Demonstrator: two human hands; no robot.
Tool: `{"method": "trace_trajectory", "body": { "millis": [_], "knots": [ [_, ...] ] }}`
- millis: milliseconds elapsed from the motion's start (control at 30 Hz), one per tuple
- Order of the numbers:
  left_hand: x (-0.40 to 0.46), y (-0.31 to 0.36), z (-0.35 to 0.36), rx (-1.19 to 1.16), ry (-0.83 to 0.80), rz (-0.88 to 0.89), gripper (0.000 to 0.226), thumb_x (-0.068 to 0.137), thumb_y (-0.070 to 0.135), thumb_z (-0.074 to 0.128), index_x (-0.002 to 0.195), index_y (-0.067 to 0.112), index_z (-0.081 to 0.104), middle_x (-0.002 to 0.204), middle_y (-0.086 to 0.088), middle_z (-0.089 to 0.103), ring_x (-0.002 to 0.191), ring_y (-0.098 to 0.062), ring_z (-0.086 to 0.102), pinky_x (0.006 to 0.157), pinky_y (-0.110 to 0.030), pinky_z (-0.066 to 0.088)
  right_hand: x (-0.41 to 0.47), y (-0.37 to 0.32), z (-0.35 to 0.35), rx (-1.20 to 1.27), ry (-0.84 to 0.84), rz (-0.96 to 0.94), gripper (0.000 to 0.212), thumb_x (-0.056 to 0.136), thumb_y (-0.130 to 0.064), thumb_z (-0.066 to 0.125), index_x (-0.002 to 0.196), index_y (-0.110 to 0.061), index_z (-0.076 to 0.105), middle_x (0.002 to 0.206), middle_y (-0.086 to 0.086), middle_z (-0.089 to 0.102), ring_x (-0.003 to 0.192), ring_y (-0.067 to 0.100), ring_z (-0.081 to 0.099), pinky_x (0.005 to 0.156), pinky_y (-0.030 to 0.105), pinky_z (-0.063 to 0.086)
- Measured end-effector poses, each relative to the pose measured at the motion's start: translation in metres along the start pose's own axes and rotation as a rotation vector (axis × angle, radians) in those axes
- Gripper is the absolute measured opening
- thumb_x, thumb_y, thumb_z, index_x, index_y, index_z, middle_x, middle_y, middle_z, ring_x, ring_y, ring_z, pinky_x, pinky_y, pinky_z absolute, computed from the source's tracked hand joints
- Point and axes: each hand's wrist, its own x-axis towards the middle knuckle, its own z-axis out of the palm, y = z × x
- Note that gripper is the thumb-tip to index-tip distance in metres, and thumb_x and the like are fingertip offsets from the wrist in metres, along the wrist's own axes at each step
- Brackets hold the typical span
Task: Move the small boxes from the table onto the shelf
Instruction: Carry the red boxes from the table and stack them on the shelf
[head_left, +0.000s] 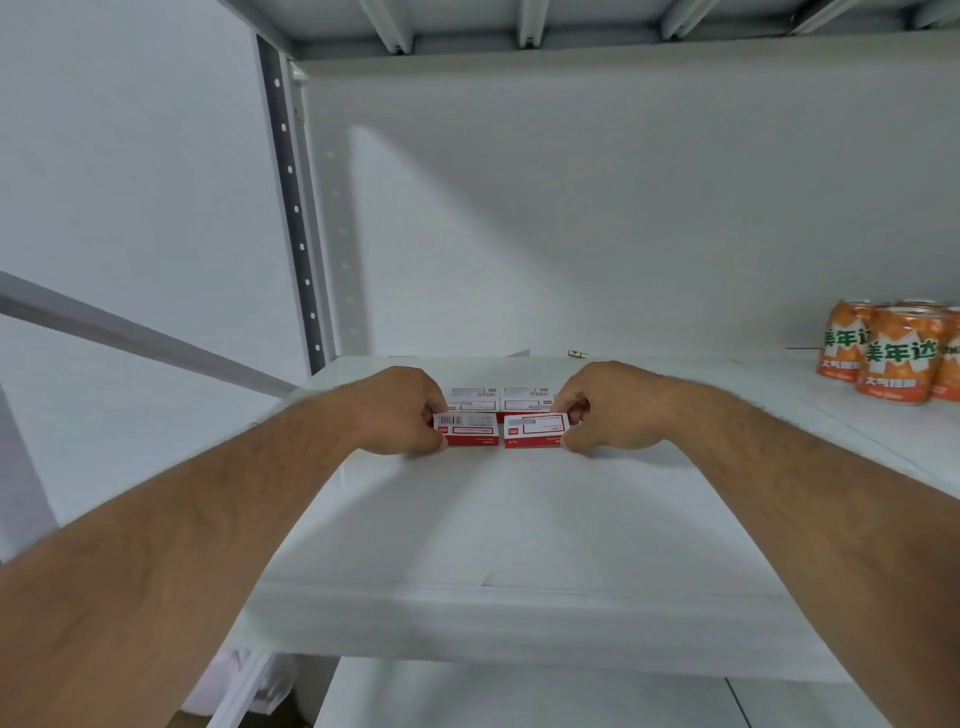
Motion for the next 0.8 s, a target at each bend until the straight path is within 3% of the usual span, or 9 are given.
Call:
{"method": "trace_trajectory", "body": {
  "millis": [300,533,800],
  "knots": [
    [0.003,0.0038,-0.0022,0.063,-0.026,0.008,0.026,0.081,0.036,0.067,0.104,0.025,0.072,0.096,0.002,0.07,0.087,-0.018,0.066,0.078,-0.034,0.055,0.0028,-0.0049,0.0063,-0.017,0.009,0.042,0.001,0.08,-0.028,0.069,0.079,-0.027,0.07,0.082,-0.01,0.067,0.078,0.012,0.063,0.066,0.024,0.049],
    [0.005,0.0062,-0.0032,0.088,-0.026,0.02,0.032,0.083,0.039,0.066,0.112,0.026,0.071,0.101,0.005,0.068,0.091,-0.015,0.064,0.08,-0.031,0.053,0.0004,-0.0081,0.006,0.021,0.064,0.072,0.026,0.079,-0.042,0.075,0.099,-0.025,0.072,0.092,-0.011,0.067,0.089,0.013,0.065,0.08,0.029,0.055],
    [0.0071,0.0091,-0.0034,0.073,-0.029,-0.011,0.037,0.083,0.043,0.068,0.115,0.025,0.069,0.113,0.0,0.067,0.103,-0.019,0.064,0.091,-0.037,0.054,0.0062,-0.0083,0.0097,-0.048,0.097,0.103,0.025,0.077,-0.042,0.072,0.09,-0.022,0.076,0.089,-0.004,0.072,0.085,0.018,0.067,0.076,0.032,0.056]
  ]
}}
